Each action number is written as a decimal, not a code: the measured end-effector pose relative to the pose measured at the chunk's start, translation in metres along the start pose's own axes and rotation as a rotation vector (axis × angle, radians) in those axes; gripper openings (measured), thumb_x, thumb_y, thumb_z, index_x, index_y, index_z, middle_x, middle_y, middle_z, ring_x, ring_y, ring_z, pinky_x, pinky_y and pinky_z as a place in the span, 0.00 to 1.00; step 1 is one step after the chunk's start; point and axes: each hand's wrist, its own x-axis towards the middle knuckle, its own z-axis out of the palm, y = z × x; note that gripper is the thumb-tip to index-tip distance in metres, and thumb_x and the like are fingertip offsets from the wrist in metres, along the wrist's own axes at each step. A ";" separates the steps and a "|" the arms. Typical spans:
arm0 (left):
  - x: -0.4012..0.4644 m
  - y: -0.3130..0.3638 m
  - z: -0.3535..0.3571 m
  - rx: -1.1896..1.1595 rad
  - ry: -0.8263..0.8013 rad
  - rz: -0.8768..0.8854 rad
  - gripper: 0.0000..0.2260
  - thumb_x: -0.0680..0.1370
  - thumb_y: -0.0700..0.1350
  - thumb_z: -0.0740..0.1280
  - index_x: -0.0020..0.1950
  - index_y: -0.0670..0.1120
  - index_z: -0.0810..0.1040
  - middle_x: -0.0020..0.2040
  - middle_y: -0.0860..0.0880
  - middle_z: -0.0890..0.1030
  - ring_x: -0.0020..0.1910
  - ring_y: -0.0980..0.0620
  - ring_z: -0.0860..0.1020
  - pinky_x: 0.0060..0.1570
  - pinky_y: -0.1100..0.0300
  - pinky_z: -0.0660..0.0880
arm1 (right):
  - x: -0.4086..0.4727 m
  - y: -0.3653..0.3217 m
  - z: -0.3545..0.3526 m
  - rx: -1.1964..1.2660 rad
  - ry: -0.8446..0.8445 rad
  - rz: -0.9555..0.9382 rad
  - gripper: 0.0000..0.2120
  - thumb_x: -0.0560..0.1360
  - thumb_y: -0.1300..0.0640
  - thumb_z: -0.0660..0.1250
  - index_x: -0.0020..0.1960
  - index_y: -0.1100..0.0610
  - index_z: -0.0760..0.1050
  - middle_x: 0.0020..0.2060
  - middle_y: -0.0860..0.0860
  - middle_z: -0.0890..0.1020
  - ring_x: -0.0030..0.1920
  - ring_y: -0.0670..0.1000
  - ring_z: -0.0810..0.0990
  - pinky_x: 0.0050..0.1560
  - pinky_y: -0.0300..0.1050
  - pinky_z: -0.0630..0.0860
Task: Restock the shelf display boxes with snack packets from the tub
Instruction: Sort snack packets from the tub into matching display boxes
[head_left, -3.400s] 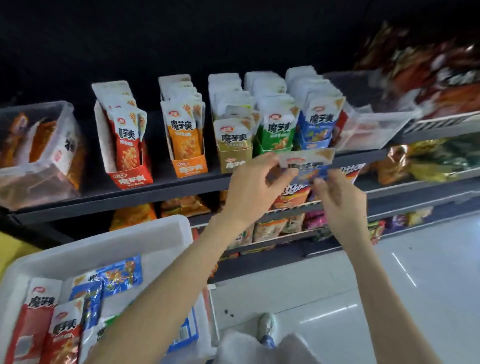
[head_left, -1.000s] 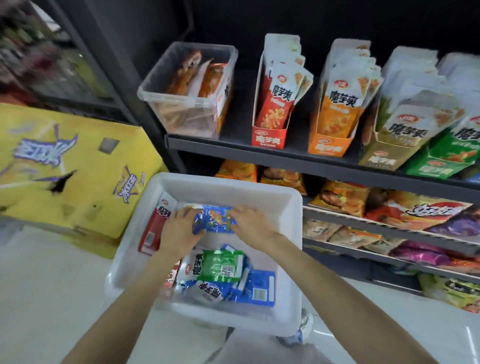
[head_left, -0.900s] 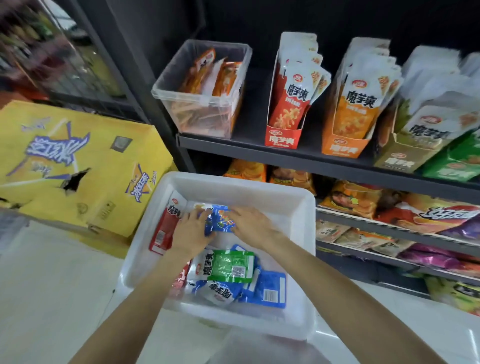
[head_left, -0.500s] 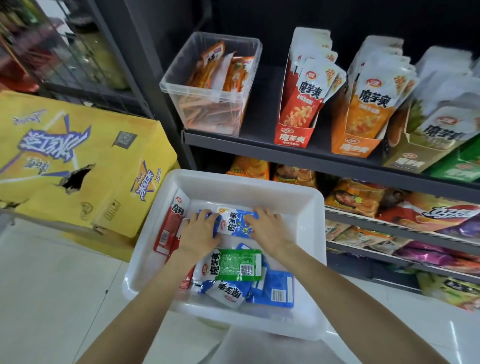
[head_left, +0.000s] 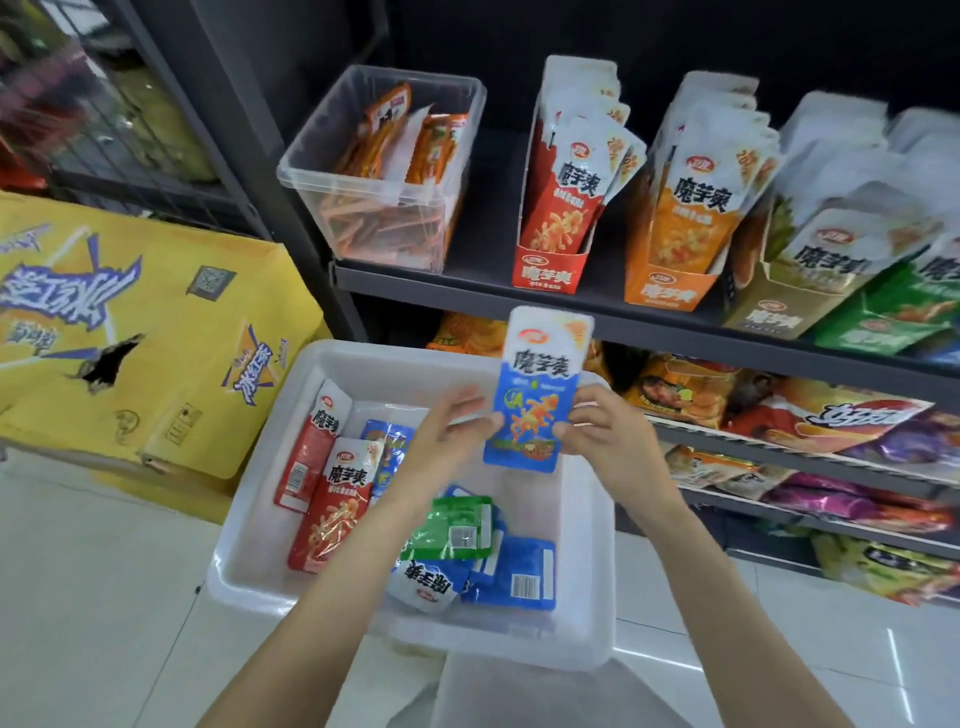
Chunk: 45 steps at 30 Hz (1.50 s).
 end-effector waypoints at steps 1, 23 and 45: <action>-0.002 0.007 0.013 0.009 -0.087 0.054 0.12 0.76 0.39 0.69 0.57 0.47 0.75 0.53 0.50 0.81 0.48 0.60 0.79 0.46 0.69 0.75 | -0.005 -0.003 -0.012 0.069 0.007 -0.002 0.09 0.73 0.67 0.70 0.47 0.55 0.73 0.43 0.52 0.82 0.45 0.46 0.82 0.37 0.37 0.78; 0.029 0.074 0.351 1.216 -0.357 1.156 0.18 0.79 0.46 0.62 0.68 0.43 0.72 0.68 0.47 0.71 0.68 0.46 0.67 0.58 0.53 0.73 | -0.058 0.012 -0.340 0.257 0.959 -0.479 0.09 0.78 0.66 0.63 0.49 0.52 0.72 0.43 0.39 0.81 0.50 0.43 0.79 0.61 0.58 0.75; 0.035 0.070 0.389 1.328 -0.227 1.211 0.19 0.72 0.41 0.69 0.62 0.38 0.75 0.59 0.43 0.78 0.58 0.44 0.75 0.50 0.54 0.78 | 0.012 -0.006 -0.371 -0.821 0.709 -0.273 0.16 0.78 0.60 0.64 0.64 0.64 0.72 0.42 0.61 0.82 0.39 0.59 0.81 0.36 0.41 0.69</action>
